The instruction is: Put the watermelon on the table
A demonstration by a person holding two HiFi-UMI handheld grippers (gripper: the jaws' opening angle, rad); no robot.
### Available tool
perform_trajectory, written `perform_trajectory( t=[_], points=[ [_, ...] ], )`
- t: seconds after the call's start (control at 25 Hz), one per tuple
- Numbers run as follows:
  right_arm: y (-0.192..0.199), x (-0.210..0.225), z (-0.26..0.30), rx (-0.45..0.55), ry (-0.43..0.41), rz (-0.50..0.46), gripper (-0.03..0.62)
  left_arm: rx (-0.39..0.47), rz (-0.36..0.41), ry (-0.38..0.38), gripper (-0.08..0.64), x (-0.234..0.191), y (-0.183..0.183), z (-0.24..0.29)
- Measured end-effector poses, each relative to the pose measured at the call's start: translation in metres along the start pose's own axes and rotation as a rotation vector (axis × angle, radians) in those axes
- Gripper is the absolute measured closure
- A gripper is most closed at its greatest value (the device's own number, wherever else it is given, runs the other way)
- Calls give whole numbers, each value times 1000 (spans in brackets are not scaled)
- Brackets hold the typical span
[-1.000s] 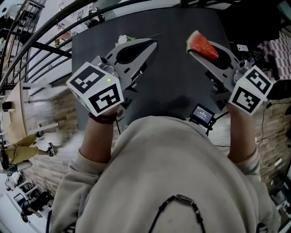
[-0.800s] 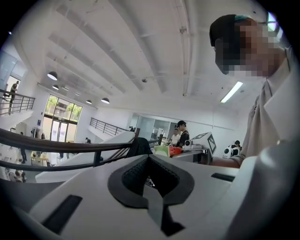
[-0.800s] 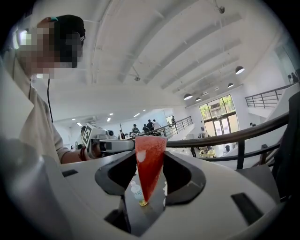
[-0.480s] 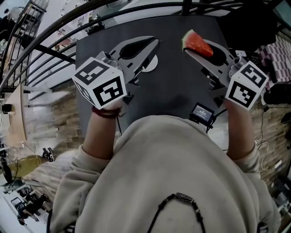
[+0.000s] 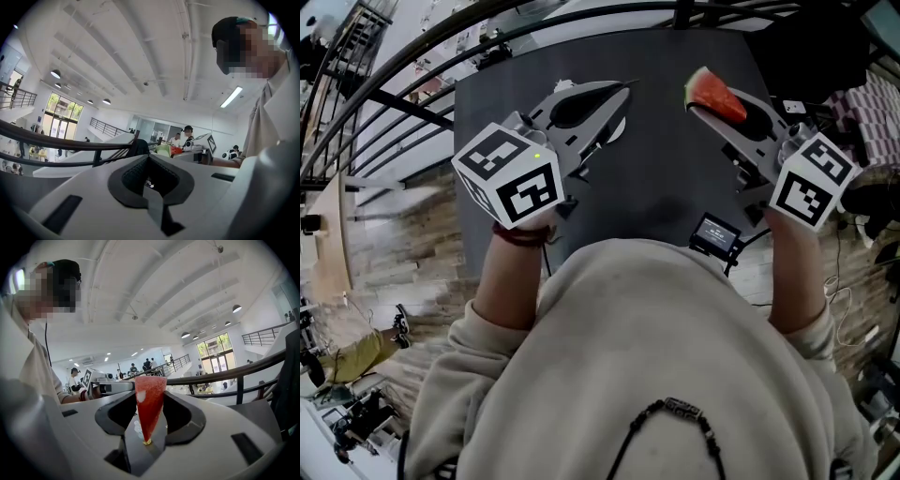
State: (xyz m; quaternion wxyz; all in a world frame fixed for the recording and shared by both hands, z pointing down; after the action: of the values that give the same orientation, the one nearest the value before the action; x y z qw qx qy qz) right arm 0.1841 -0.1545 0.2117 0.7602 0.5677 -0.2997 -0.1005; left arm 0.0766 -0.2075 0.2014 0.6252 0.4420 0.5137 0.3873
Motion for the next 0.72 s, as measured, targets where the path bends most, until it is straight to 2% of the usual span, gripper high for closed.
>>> perform_trajectory(
  t=[0.2,0.44,0.72],
  points=[
    [-1,-12,-3,-33,3,-5,403,19,-8,0,557,9,-4,-10],
    [0,-15,5,-73,-16,-26,403,49,-52,-30,557,5,3,-22],
    [13,7,9,-125,-50,-26,403,49,-79,-88,557,-9,27,-17]
  ],
)
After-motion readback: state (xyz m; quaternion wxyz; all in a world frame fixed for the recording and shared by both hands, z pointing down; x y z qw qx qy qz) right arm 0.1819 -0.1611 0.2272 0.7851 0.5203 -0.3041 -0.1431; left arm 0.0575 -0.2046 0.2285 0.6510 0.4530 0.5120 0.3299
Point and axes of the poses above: the fingertips, and each gripper's own axes: z forward along the fingers, x to its right, y out of its underside, the point moved 2 cm from there along -z, backward along the fingers
